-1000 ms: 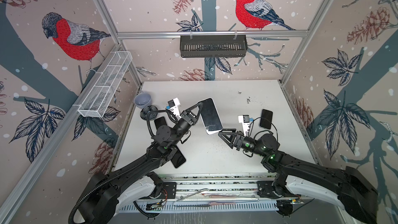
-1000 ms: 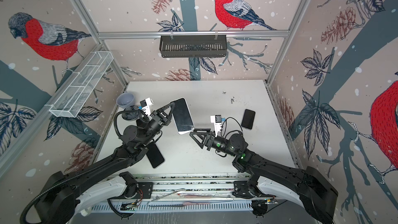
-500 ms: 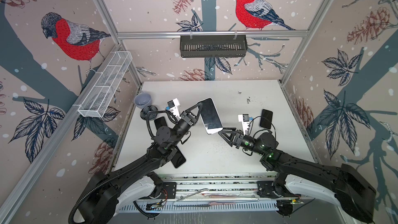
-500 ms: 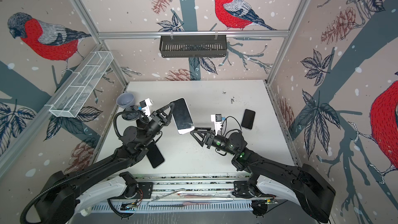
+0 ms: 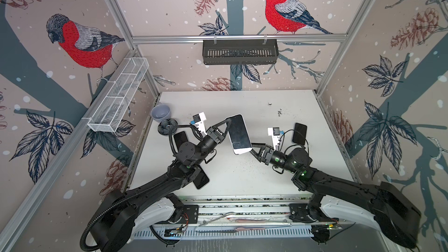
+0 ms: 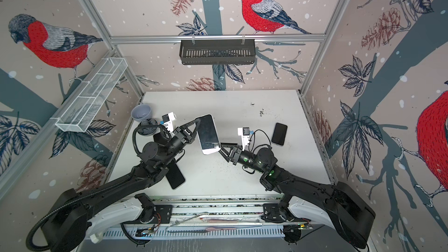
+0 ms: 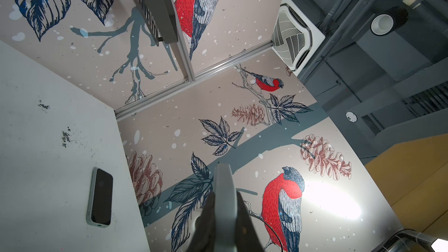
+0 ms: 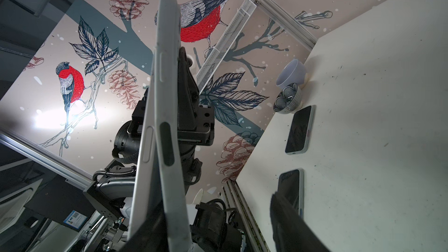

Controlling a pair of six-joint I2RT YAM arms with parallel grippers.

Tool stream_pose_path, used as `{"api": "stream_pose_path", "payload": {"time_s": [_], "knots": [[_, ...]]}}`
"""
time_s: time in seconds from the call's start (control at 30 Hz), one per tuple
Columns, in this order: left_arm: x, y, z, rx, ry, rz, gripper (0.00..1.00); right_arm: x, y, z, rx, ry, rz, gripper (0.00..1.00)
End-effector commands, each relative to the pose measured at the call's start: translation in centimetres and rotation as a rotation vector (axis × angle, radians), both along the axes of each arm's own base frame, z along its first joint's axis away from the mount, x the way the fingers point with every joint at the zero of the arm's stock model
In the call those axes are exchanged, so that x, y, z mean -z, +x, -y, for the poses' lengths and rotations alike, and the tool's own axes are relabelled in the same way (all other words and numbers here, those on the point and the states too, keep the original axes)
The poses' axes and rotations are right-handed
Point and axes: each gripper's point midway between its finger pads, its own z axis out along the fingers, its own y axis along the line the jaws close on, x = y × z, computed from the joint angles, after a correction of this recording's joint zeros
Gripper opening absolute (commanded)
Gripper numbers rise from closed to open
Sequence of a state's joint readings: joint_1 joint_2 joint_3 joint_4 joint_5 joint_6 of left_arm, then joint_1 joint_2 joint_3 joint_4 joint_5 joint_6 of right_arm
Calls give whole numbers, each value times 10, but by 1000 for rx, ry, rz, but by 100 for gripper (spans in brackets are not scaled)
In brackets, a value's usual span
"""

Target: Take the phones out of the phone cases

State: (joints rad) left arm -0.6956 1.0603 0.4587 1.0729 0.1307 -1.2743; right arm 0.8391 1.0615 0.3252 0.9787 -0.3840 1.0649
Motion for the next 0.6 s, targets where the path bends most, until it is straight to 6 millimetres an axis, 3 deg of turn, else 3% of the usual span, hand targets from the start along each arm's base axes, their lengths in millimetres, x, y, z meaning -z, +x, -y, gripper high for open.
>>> {"api": "stream_pose_path", "payload": {"time_s": [0.0,0.3,0.4,0.57], "knots": [[-19,-9,-6,2,-58,82,0,-13,-7,-2,-40,42,22,52],[2,-2,-8,-37,-14,53,0,-12,-12,-4,-80,43,-11,8],[17,4,-10,-72,18,11,2,-6,-10,-2,-71,35,-51,2],[57,13,-13,-127,114,-62,36,23,-3,-1,-38,-35,-166,0]]}}
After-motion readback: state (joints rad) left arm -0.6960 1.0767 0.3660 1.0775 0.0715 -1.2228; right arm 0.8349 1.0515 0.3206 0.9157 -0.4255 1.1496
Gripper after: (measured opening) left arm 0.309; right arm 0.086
